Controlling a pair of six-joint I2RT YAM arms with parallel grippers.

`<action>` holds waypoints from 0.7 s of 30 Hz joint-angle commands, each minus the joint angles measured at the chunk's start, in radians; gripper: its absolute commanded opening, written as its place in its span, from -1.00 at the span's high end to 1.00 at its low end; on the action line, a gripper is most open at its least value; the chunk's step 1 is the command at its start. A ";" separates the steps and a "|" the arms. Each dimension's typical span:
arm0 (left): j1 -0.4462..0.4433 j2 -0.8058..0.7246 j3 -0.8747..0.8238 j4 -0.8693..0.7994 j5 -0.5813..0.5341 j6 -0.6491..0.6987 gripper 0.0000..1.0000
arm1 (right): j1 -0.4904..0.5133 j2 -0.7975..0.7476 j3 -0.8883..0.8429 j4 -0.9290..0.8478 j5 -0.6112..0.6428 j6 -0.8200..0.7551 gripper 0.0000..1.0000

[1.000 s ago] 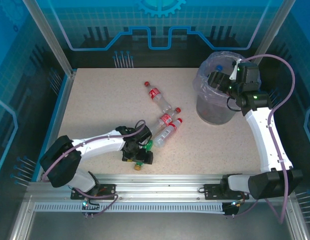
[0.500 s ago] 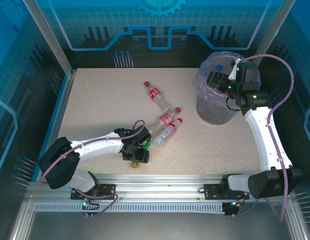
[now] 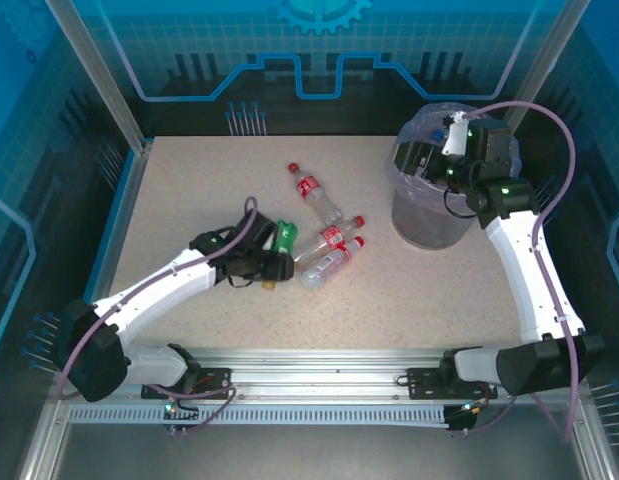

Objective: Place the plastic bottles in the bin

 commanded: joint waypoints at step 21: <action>0.143 0.113 0.062 0.557 0.521 -0.032 -0.01 | 0.381 0.253 -0.106 0.436 -0.134 0.175 -0.78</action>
